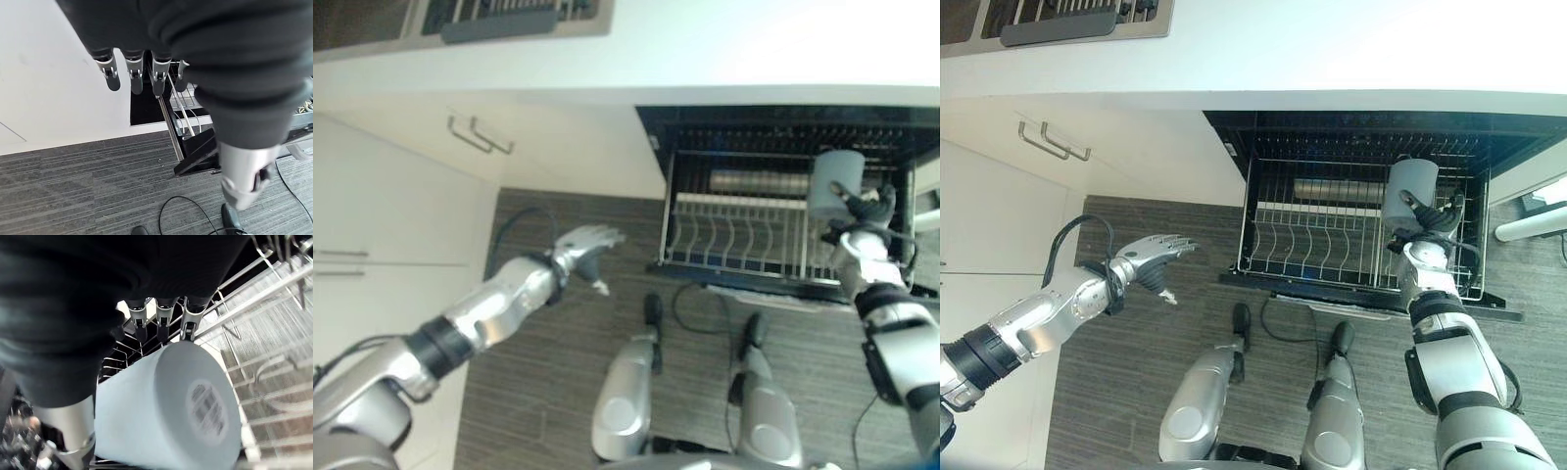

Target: Place the dishes in the dishwasher.

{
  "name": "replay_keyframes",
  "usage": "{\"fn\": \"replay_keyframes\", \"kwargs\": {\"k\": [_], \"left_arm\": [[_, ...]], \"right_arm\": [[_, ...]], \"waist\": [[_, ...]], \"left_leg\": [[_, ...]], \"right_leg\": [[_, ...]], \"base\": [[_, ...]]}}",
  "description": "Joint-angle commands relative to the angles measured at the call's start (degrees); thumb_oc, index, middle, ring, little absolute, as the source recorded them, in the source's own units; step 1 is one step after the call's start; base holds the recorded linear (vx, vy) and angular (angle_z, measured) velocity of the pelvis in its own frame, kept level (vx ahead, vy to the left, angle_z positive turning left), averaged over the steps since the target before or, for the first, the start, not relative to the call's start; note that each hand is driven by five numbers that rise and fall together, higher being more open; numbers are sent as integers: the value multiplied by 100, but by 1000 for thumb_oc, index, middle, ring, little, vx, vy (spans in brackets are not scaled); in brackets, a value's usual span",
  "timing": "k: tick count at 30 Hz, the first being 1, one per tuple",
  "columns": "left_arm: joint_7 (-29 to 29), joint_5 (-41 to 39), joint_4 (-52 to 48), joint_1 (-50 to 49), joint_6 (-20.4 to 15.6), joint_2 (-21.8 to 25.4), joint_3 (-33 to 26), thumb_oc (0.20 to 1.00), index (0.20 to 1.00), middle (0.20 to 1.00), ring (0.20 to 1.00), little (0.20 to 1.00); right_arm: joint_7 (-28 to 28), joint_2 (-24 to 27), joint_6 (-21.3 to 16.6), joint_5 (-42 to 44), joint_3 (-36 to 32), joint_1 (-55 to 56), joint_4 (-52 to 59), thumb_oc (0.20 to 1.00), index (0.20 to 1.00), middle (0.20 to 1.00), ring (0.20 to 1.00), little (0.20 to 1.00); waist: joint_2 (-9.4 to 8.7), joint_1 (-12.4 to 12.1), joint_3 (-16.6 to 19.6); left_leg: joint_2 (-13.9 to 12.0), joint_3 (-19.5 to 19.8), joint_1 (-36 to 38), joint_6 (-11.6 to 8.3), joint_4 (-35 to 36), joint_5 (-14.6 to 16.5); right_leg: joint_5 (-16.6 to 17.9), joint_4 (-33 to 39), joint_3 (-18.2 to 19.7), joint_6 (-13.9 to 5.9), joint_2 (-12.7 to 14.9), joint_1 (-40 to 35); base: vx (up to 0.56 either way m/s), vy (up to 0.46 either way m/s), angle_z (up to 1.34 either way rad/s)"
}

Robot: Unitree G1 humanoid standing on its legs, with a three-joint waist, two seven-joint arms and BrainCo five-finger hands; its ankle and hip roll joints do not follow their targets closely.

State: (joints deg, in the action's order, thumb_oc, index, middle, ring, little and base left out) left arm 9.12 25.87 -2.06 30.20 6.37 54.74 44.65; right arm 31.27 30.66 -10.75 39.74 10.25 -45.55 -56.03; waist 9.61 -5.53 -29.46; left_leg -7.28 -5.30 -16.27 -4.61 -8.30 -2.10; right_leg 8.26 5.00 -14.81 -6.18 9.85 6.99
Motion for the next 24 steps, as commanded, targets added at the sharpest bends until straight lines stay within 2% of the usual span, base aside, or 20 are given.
{"fn": "replay_keyframes", "kwargs": {"k": [1,5,7,8,12,15,20,22,24], "left_arm": [[-60,127,-219,-495,142,104,-197,1000,1000,1000,1000,1000],[-127,370,-297,-994,346,-73,-432,1000,1000,1000,1000,1000],[-196,512,-151,-1367,535,-222,-600,1000,1000,1000,1000,1000],[-146,652,11,-1597,708,-328,-658,1000,1000,1000,1000,1000],[-79,902,285,-2099,826,-549,-847,1000,1000,1000,1000,1000],[-79,1029,550,-2457,845,-697,-996,1000,1000,1000,1000,1000],[-290,994,1308,-2919,1059,-1139,-1229,1000,1000,1000,1000,1000],[-415,923,1680,-3017,1099,-1366,-1328,1000,1000,1000,1000,1000],[-662,839,2173,-3099,1049,-1665,-1432,1000,1000,1000,1000,1000]], "right_arm": [[652,-226,-1001,153,-182,453,945,1000,1000,1000,1000,1000],[1147,-435,-1375,74,-426,1118,2254,1000,1000,1000,1000,1000],[1795,-655,-1580,-474,-533,1856,3397,1000,1000,1000,1000,1000],[2090,-726,-1607,-894,-602,2302,3988,1000,1000,1000,1000,1000],[2363,-767,-1602,-1547,-702,3048,4786,1000,1000,1000,1000,1000],[2245,-809,-1547,-1768,-699,3393,5046,1000,1000,1000,1000,1000],[1645,-771,-1318,-1762,-581,3872,5600,1000,1000,1000,1000,1000],[1322,-746,-1268,-1654,-525,4016,5733,1000,1000,1000,1000,1000],[995,-691,-1244,-1567,-452,4103,5887,1000,1000,1000,1000,1000]], "waist": [[-299,15,320],[-364,153,358],[-432,312,426],[-480,397,500],[-588,494,710],[-689,542,916],[-904,618,1335],[-970,638,1491],[-1048,646,1670]], "left_leg": [[-574,42,-974,-548,-648,-231],[-604,-31,-894,-534,-582,-228],[-648,-109,-809,-535,-512,-248],[-671,-138,-743,-527,-488,-254],[-740,-220,-578,-519,-501,-214],[-783,-285,-419,-519,-485,-178],[-791,-467,0,-466,-449,-26],[-719,-549,179,-398,-505,120],[-583,-620,426,-283,-698,404]], "right_leg": [[-760,-311,409,-666,797,-827],[-744,-290,486,-667,787,-826],[-745,-284,562,-653,759,-833],[-760,-281,612,-656,736,-870],[-773,-259,637,-673,716,-987],[-769,-210,637,-690,689,-1099],[-728,-138,655,-704,677,-1280],[-683,-141,691,-707,714,-1314],[-607,-170,758,-702,782,-1382]], "base": [[25,70,-5],[14,73,-15],[46,125,-13],[57,121,-22],[62,70,-19],[86,74,-15],[81,169,-10],[17,251,-23],[-4,317,-19]]}}
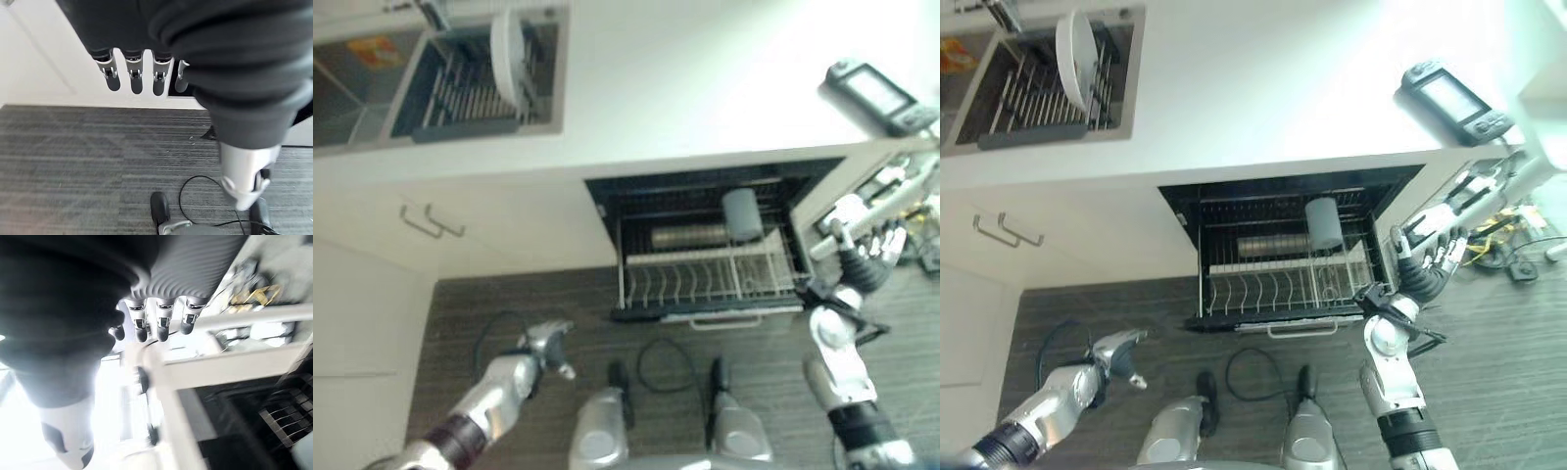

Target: Place the dishes in the dishwasher.

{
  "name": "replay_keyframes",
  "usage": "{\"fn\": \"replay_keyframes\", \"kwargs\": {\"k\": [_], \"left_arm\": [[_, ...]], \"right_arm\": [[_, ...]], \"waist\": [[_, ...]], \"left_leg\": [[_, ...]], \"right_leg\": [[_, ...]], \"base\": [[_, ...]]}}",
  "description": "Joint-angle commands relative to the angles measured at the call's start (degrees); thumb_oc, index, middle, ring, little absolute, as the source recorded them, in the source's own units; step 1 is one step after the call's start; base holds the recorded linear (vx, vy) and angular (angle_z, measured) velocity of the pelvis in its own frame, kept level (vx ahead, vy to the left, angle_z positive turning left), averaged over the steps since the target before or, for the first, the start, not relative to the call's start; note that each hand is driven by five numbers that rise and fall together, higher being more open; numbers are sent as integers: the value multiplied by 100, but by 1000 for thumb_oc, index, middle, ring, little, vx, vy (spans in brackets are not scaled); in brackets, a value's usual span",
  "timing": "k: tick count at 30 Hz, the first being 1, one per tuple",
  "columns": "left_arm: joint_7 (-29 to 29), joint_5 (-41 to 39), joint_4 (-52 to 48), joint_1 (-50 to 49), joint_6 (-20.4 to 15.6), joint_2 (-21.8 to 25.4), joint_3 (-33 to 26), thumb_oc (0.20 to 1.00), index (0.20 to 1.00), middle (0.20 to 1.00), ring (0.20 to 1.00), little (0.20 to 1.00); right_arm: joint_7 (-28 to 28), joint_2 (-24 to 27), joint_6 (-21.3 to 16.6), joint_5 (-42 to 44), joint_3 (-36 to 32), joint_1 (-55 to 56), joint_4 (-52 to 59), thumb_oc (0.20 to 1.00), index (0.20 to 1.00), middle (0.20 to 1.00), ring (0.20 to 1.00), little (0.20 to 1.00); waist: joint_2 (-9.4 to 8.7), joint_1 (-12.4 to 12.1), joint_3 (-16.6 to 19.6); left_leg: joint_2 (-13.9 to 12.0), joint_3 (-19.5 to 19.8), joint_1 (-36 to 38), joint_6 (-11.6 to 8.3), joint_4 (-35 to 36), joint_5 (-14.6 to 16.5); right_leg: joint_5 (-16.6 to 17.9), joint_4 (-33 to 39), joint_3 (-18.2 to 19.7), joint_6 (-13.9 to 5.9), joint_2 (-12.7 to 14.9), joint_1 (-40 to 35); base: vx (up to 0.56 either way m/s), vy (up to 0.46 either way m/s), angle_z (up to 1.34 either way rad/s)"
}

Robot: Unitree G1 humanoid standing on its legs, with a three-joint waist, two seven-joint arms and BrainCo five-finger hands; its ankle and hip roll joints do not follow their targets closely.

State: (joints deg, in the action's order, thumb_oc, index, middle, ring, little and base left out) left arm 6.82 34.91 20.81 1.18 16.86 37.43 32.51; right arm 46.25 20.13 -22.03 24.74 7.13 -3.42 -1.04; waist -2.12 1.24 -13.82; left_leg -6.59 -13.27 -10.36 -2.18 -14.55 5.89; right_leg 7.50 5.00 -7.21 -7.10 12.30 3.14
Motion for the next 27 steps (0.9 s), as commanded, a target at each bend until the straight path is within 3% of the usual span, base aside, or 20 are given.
{"fn": "replay_keyframes", "kwargs": {"k": [1,2,5,7,8,10,12,14,15,16,18,20,21,23,24,27], "left_arm": [[-537,-84,62,-200,-37,-29,-216,1000,1000,1000,1000,1000],[-751,-160,448,-175,-119,-243,-235,1000,1000,1000,1000,1000],[-1090,-458,1045,-82,-343,-574,-338,1000,1000,1000,1000,1000],[-1353,-790,1346,-79,-495,-764,-554,1000,1000,1000,1000,1000],[-1461,-801,1469,-123,-559,-823,-641,1000,1000,1000,1000,1000],[-1805,-948,1773,-222,-700,-941,-778,1000,1000,1000,1000,1000],[-1943,-983,1968,-257,-777,-1030,-849,1000,1000,1000,1000,1000],[-2118,-1019,2152,-314,-847,-1115,-863,1000,1000,1000,1000,1000],[-2133,-990,2250,-296,-857,-1128,-850,1000,1000,1000,1000,1000],[-2104,-1035,2408,-270,-875,-1172,-891,1000,1000,1000,1000,1000],[-2169,-1141,2598,-231,-1022,-1261,-956,1000,1000,1000,1000,1000],[-2253,-1353,2816,-193,-1111,-1371,-961,1000,1000,1000,1000,1000],[-2248,-1398,2872,-223,-1123,-1411,-1014,1000,1000,1000,1000,1000],[-2225,-1626,3017,-285,-1183,-1477,-1117,1000,1000,1000,1000,1000],[-2238,-1775,3284,-290,-1224,-1601,-1146,1000,1000,1000,1000,1000],[-2258,-2057,3864,-281,-1328,-1838,-1200,1000,1000,1000,1000,1000]], "right_arm": [[-579,385,-82,-56,-130,-106,460,1000,1000,1000,1000,1000],[-850,421,-8,20,-136,-90,657,1000,1000,1000,1000,1000],[-1155,397,100,49,-98,-85,967,1000,1000,1000,1000,1000],[-1445,304,113,20,-60,-29,1100,1000,1000,1000,1000,1000],[-1572,286,91,56,-40,-4,1101,1000,1000,1000,1000,1000],[-1893,260,59,183,-17,47,1128,1000,1000,1000,1000,1000],[-2049,259,50,223,22,36,1145,1000,1000,1000,1000,1000],[-2252,261,50,270,62,-49,1115,1000,1000,1000,1000,1000],[-2320,284,-21,310,64,-31,1101,1000,1000,1000,1000,1000],[-2448,304,2,365,36,26,1133,1000,1000,1000,1000,1000],[-2614,380,-28,380,65,52,1171,1000,1000,1000,1000,1000],[-2707,452,25,239,60,93,1311,1000,1000,1000,1000,1000],[-2735,499,69,249,45,94,1375,1000,1000,1000,1000,1000],[-2810,565,119,332,-6,66,1399,1000,1000,1000,1000,1000],[-2828,555,111,218,-10,61,1416,1000,1000,1000,1000,1000],[-2755,594,187,144,-4,0,1449,1000,1000,1000,1000,1000]], "waist": [[109,-18,145],[84,27,230],[80,71,378],[105,45,474],[110,0,498],[133,14,567],[151,-34,630],[163,-91,702],[165,-96,768],[174,-13,803],[165,57,753],[134,82,649],[120,78,626],[124,129,655],[158,137,712],[206,110,763]], "left_leg": [[-600,160,-90,-482,-128,-299],[-473,126,112,-392,-219,-78],[-197,56,499,-215,-14,36],[30,51,794,-22,374,19],[118,51,891,35,475,39],[372,227,1093,230,799,17],[551,330,1222,294,1084,-69],[717,405,1355,327,1373,-163],[765,477,1352,333,1424,-211],[774,499,1350,304,1321,-197],[729,352,1199,156,714,-77],[595,566,817,-137,-80,-415],[519,619,751,-162,-108,-408],[316,623,920,-157,425,-420],[121,804,1081,-201,1101,-648],[-97,1204,1184,-332,1655,-894]], "right_leg": [[-508,-190,37,-606,562,-1004],[-427,-245,109,-598,624,-1007],[-84,-304,140,-584,783,-878],[-59,-860,126,-555,670,-638],[-151,-1064,20,-535,562,-635],[-618,-1718,269,-371,-222,-432],[-819,-1960,63,-256,-650,-325],[-913,-1910,-193,-116,-865,-224],[-1059,-1551,-223,44,-916,-367],[-1098,-1378,-71,147,-1020,-398],[-1213,-1241,-148,301,-996,-479],[-1165,-1111,-7,380,-993,-601],[-1155,-1094,-45,370,-944,-636],[-1147,-1030,11,329,-891,-701],[-1154,-951,98,299,-864,-761],[-1228,-902,276,282,-808,-851]], "base": [[-18,398,-12],[-51,398,-8],[-65,400,0],[-58,351,-2],[-37,265,-8],[-24,218,-21],[-7,126,-20],[27,55,-17],[62,-47,-43],[60,-67,-22],[20,-28,40],[8,27,47],[39,156,23],[102,281,-8],[151,337,-17],[157,343,-23]]}}
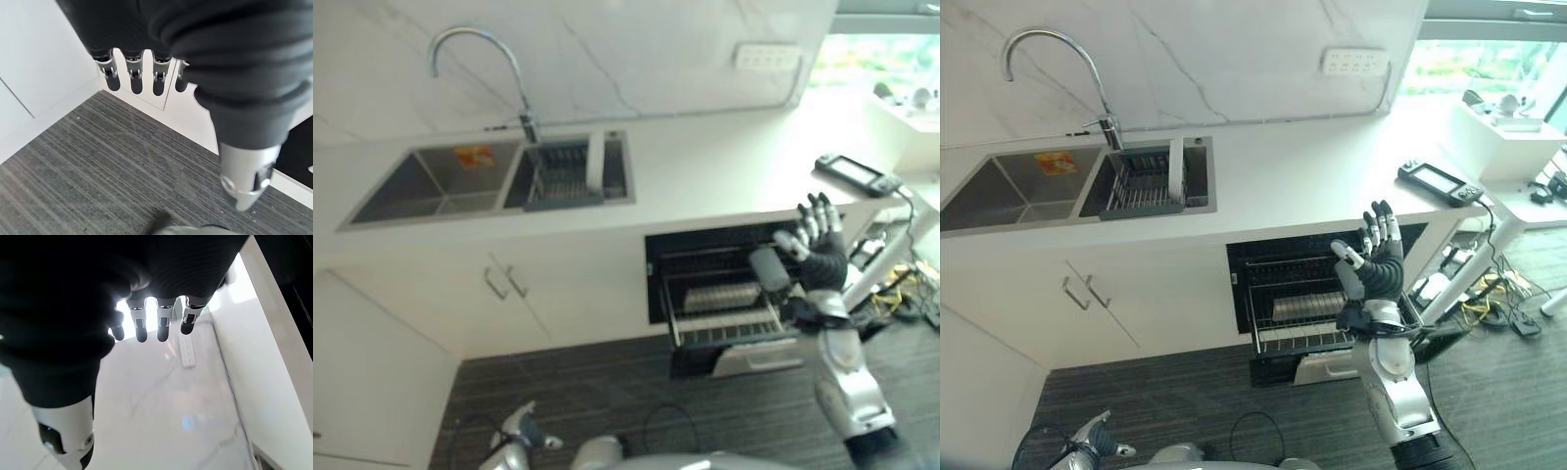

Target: Place the dishes in the dishwasher.

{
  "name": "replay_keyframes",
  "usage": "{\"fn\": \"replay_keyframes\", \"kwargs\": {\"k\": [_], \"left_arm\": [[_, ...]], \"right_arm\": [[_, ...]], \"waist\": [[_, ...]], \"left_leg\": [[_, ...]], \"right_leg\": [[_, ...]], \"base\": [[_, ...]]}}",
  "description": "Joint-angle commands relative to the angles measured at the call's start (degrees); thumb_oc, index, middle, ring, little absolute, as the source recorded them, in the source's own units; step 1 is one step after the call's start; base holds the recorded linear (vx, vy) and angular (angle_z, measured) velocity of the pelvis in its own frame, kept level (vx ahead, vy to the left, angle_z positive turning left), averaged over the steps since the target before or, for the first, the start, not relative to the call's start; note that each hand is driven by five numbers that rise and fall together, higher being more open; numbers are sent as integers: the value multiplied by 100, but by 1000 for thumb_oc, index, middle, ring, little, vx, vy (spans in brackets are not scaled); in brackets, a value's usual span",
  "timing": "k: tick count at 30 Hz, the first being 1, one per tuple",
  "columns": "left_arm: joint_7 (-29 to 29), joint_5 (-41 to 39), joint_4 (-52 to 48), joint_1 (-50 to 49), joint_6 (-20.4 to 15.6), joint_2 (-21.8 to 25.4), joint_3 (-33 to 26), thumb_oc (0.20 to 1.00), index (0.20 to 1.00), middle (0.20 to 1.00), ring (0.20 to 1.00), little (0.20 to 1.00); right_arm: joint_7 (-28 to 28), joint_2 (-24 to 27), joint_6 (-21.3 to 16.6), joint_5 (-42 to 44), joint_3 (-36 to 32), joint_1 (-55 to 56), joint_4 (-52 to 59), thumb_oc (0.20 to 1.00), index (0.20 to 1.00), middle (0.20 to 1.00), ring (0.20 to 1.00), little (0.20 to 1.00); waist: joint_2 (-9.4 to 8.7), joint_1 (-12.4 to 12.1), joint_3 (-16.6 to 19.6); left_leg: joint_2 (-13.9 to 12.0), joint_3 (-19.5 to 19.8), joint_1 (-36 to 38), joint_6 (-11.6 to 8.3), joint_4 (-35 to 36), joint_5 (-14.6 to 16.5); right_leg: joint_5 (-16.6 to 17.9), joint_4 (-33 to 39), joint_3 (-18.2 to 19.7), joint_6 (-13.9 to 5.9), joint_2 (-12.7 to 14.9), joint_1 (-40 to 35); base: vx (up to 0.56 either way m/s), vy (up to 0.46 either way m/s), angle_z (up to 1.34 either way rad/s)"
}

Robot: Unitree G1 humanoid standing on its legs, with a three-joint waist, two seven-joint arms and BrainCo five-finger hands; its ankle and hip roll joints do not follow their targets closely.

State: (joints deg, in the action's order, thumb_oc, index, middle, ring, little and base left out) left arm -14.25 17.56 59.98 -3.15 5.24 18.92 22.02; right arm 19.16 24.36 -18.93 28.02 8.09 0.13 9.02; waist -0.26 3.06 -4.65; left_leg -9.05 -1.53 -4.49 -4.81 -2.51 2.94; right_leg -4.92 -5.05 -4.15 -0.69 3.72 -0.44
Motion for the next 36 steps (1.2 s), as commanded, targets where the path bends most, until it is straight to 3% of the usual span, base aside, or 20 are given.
{"fn": "replay_keyframes", "kwargs": {"k": [1,3,4,5,9,11,13,15,16,19,22,24,25,26,27,29,31,33,36], "left_arm": [[-159,-390,181,139,-236,-90,-211,1000,1000,1000,1000,1000],[-189,-213,294,136,-360,-123,-230,1000,1000,1000,1000,1000],[-67,70,244,115,-346,-65,-233,1000,1000,1000,1000,1000],[-52,132,206,91,-349,-35,-198,1000,1000,1000,1000,1000],[52,114,38,-35,-227,101,-98,1000,1000,1000,1000,1000],[56,-102,47,-138,-240,117,-66,1000,1000,1000,1000,1000],[-15,-227,49,-195,-206,94,-24,1000,1000,1000,1000,1000],[-5,-301,118,-161,-167,45,28,1000,1000,1000,1000,1000],[-10,-308,171,-143,-115,-4,49,1000,1000,1000,1000,1000],[-58,-358,218,-176,-39,-101,-31,1000,1000,1000,1000,1000],[-108,-411,151,-223,45,-123,-152,1000,1000,1000,1000,1000],[-193,-640,154,-250,65,-163,-302,1000,1000,1000,1000,1000],[-236,-790,164,-251,71,-165,-402,1000,1000,1000,1000,1000],[-211,-865,157,-224,89,-162,-571,1000,1000,1000,1000,1000],[-192,-878,165,-211,92,-168,-619,1000,1000,1000,1000,1000],[-148,-873,103,-200,145,-161,-629,1000,1000,1000,1000,1000],[-196,-930,244,-196,138,-218,-573,1000,1000,1000,1000,1000],[-238,-911,435,-227,-8,-287,-542,1000,1000,1000,1000,1000],[-204,-784,574,-232,-114,-316,-563,1000,1000,1000,1000,1000]], "right_arm": [[-34,179,-45,-210,-126,-356,498,1000,1000,1000,1000,1000],[-26,196,18,-208,-209,-287,543,1000,1000,1000,1000,1000],[-119,198,21,-5,-342,-133,558,1000,1000,1000,1000,1000],[-162,183,8,54,-365,-104,566,1000,1000,1000,1000,1000],[-65,66,134,66,-296,-33,752,1000,1000,1000,1000,1000],[-207,-42,-3,-1,-156,-74,628,1000,1000,1000,1000,1000],[-289,-110,-26,-17,-43,-134,527,1000,1000,1000,1000,1000],[-207,-87,0,-47,-39,-61,595,1000,1000,1000,1000,1000],[-186,-71,-43,-31,-58,-33,565,1000,1000,1000,1000,1000],[-180,-50,-184,36,-132,-22,502,1000,1000,1000,1000,1000],[-172,-46,-139,100,-200,-14,490,1000,1000,1000,1000,1000],[-188,-19,-56,51,-215,-4,531,1000,1000,1000,1000,1000],[-223,18,-60,74,-227,5,507,1000,1000,1000,1000,1000],[-229,68,-65,60,-234,32,489,1000,1000,1000,1000,1000],[-243,73,-60,23,-233,38,471,1000,1000,1000,1000,1000],[-229,62,63,-34,-229,-45,437,1000,1000,1000,1000,1000],[-219,66,181,-64,-244,-17,477,1000,1000,1000,1000,1000],[-243,82,162,-41,-263,44,437,1000,1000,1000,1000,1000],[-265,59,105,-106,-310,131,434,1000,1000,1000,1000,1000]], "waist": [[64,-60,-132],[104,1,-116],[96,111,-102],[71,115,-106],[52,96,-122],[33,-6,-190],[58,-12,-231],[24,50,-197],[-16,28,-172],[-76,67,-184],[-123,33,-165],[-148,55,-183],[-166,52,-223],[-188,56,-339],[-182,52,-391],[-93,10,-439],[41,-43,-380],[84,-98,-341],[110,-124,-293]], "left_leg": [[74,91,610,-139,606,-678],[93,-67,640,-123,590,-595],[209,-368,695,-48,522,-455],[318,-374,697,43,477,-346],[592,-551,680,307,358,-86],[657,-874,758,416,363,9],[653,-986,819,492,412,25],[736,-857,795,522,398,11],[804,-772,781,519,359,36],[868,-699,765,502,204,127],[864,-716,717,443,-18,203],[865,-689,630,398,-506,358],[848,-657,494,349,-946,306],[744,-581,114,241,-1931,58],[695,-558,-14,220,-2150,-23],[454,-571,19,166,-1317,-182],[177,-397,85,-37,-13,-730],[165,-251,52,-135,517,-932],[241,-316,-51,-114,493,-850]], "right_leg": [[-15,124,30,-397,109,-544],[-14,151,44,-501,245,-578],[202,219,-15,-770,527,-523],[340,269,4,-865,660,-477],[641,157,114,-964,943,-258],[825,-349,-474,-984,1002,-5],[612,-580,-432,-913,747,100],[415,-513,-168,-803,354,128],[317,-313,-240,-723,228,96],[302,88,-72,-573,23,41],[337,290,-158,-500,-15,-91],[298,293,-86,-397,-63,-148],[247,230,-75,-318,-79,-163],[189,102,-93,-188,-94,-176],[168,53,-95,-159,-95,-199],[65,-26,-139,-230,-77,-298],[-80,58,-146,-268,-80,-503],[-134,231,-105,-306,-59,-749],[-159,328,-152,-405,79,-914]], "base": [[168,433,-38],[191,546,-42],[193,584,-37],[162,507,-34],[72,288,-59],[3,240,-58],[32,116,-119],[122,19,-64],[151,-30,-2],[224,-151,4],[214,-217,11],[211,-216,1],[207,-255,8],[159,-197,16],[224,-68,14],[240,128,1],[273,259,4],[257,254,19],[220,306,-3]]}}
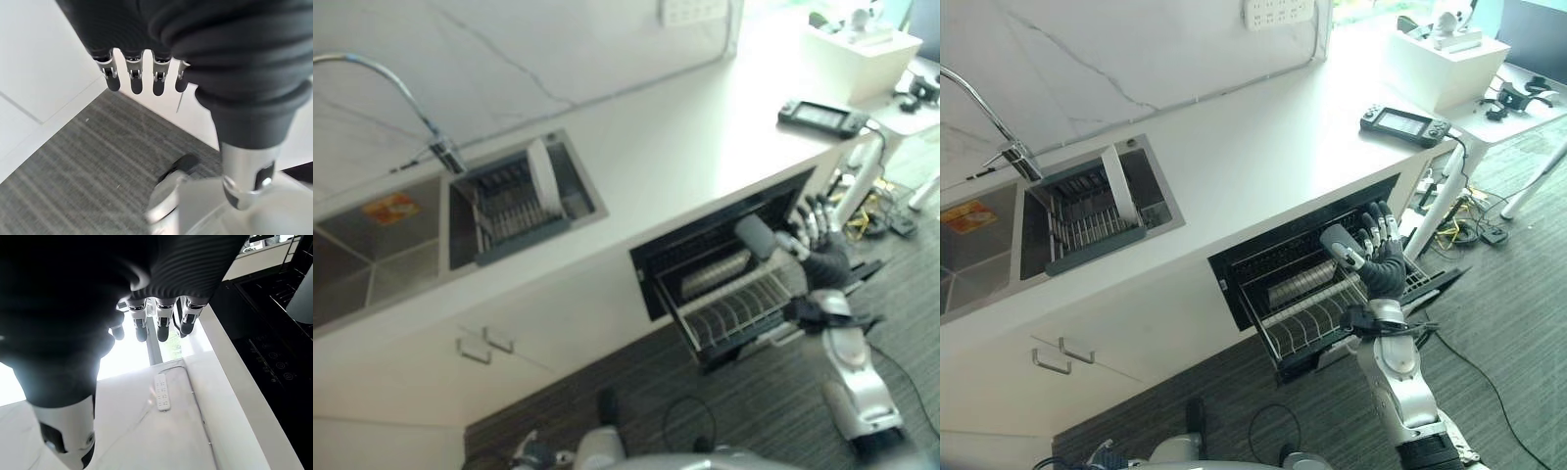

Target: Place the dishes in the dishwasher.

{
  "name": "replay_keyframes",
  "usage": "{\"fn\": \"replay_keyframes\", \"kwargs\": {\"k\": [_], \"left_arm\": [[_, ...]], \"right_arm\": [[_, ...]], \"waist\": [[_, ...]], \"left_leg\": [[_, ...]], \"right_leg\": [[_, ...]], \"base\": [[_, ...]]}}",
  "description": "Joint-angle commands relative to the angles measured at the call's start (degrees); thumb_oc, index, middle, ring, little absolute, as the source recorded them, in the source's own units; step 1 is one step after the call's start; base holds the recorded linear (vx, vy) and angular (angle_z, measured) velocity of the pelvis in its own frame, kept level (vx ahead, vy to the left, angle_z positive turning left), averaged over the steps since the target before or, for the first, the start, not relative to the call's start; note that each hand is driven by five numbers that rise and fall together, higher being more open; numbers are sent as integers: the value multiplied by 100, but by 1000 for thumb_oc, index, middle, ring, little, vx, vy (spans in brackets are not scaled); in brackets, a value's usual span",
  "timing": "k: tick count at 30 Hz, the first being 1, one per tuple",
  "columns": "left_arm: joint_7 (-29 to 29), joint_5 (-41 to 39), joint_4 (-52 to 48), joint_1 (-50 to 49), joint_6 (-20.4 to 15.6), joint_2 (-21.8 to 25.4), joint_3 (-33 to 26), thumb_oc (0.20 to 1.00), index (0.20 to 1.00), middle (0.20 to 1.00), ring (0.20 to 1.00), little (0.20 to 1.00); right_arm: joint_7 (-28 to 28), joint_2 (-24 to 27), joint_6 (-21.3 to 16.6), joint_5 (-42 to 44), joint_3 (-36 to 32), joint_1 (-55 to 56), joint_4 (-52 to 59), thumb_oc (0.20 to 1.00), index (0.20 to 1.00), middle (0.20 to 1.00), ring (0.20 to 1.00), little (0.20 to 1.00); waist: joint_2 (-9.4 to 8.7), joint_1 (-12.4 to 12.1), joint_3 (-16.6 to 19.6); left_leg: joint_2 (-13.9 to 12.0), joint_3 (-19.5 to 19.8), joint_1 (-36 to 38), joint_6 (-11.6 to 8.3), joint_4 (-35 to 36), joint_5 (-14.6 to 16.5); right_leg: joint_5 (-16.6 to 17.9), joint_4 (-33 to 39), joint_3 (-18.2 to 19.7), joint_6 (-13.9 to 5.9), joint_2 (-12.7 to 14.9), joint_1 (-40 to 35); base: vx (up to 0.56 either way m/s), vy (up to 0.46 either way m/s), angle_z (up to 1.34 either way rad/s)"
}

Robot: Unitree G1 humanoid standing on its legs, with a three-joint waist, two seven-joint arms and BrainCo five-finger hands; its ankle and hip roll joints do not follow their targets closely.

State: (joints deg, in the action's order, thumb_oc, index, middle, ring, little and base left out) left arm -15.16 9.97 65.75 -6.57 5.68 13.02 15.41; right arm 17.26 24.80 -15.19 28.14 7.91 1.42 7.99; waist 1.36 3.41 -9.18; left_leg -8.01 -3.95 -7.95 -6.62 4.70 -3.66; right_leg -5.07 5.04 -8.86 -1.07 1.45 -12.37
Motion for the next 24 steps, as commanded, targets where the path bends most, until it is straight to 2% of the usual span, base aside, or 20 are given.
{"fn": "replay_keyframes", "kwargs": {"k": [1,2,3,5,7,9,11,12,13,15,16,18,24], "left_arm": [[-94,-16,36,126,-154,297,97,1000,1000,1000,1000,1000],[-84,-5,74,127,-154,322,86,1000,1000,1000,1000,1000],[-112,67,120,112,-190,371,84,1000,1000,1000,1000,1000],[-130,101,160,139,-206,483,115,1000,1000,1000,1000,1000],[-139,90,170,152,-220,512,121,1000,1000,1000,1000,1000],[-186,50,124,221,-240,562,180,1000,1000,1000,1000,1000],[-158,6,62,268,-198,608,190,1000,1000,1000,1000,1000],[-194,-6,31,244,-167,618,182,1000,1000,1000,1000,1000],[-253,-117,-16,208,-115,641,151,1000,1000,1000,1000,1000],[-286,-130,-35,222,-101,660,136,1000,1000,1000,1000,1000],[-324,-131,-46,249,-55,680,140,1000,1000,1000,1000,1000],[-315,-189,-55,210,-39,655,130,1000,1000,1000,1000,1000],[-319,-49,22,50,-68,446,113,1000,1000,1000,1000,1000]], "right_arm": [[-65,3,-255,-112,-289,5,533,1000,1000,1000,1000,1000],[-75,-1,-223,-33,-314,8,527,1000,1000,1000,1000,1000],[-62,-6,-224,58,-324,46,578,1000,1000,1000,1000,1000],[-66,-33,-230,91,-266,80,622,1000,1000,1000,1000,1000],[-27,-47,-221,88,-242,81,657,1000,1000,1000,1000,1000],[70,-106,-249,19,-181,23,657,1000,1000,1000,1000,1000],[101,-153,-262,-28,-149,12,649,1000,1000,1000,1000,1000],[35,-186,-269,7,-128,-6,603,1000,1000,1000,1000,1000],[-82,-212,-284,72,-22,-95,535,1000,1000,1000,1000,1000],[-100,-261,-343,-16,104,-138,563,1000,1000,1000,1000,1000],[-47,-251,-489,-17,194,-226,463,1000,1000,1000,1000,1000],[27,-235,-529,-24,196,-282,410,1000,1000,1000,1000,1000],[51,-167,-433,-41,128,-236,510,1000,1000,1000,1000,1000]], "waist": [[-53,-154,182],[-57,-149,199],[-96,-158,223],[-149,-158,243],[-172,-168,247],[-196,-198,268],[-196,-221,270],[-195,-268,259],[-190,-330,224],[-177,-322,169],[-218,-381,131],[-272,-465,145],[-280,-468,266]], "left_leg": [[164,-112,325,92,-236,-135],[216,-144,345,124,-283,-72],[322,-174,362,241,-413,94],[442,-275,390,423,-584,278],[495,-309,393,487,-647,356],[599,-364,468,632,-646,480],[663,-370,529,734,-631,549],[687,-408,613,768,-592,573],[665,-492,732,757,-505,587],[637,-485,751,738,-436,553],[622,-396,672,710,-467,538],[622,-373,693,644,-376,478],[621,-299,786,526,-152,374]], "right_leg": [[-138,-687,298,-422,376,268],[-120,-697,285,-487,458,246],[-84,-737,306,-619,612,247],[-4,-869,310,-764,805,321],[34,-931,312,-794,883,362],[222,-1149,334,-815,1007,524],[325,-1469,373,-799,996,697],[397,-1650,186,-778,983,829],[406,-1610,-70,-745,962,957],[211,-1474,-3,-682,700,1158],[140,-1293,11,-655,614,1196],[208,-953,-160,-656,578,1081],[342,-363,-164,-562,405,859]], "base": [[184,281,-14],[230,336,-18],[236,327,-23],[219,295,-6],[124,192,1],[133,227,-2],[113,159,-3],[82,67,-19],[40,-7,-44],[-27,-128,-76],[-43,-228,-42],[-25,-208,9],[-15,-95,4]]}}
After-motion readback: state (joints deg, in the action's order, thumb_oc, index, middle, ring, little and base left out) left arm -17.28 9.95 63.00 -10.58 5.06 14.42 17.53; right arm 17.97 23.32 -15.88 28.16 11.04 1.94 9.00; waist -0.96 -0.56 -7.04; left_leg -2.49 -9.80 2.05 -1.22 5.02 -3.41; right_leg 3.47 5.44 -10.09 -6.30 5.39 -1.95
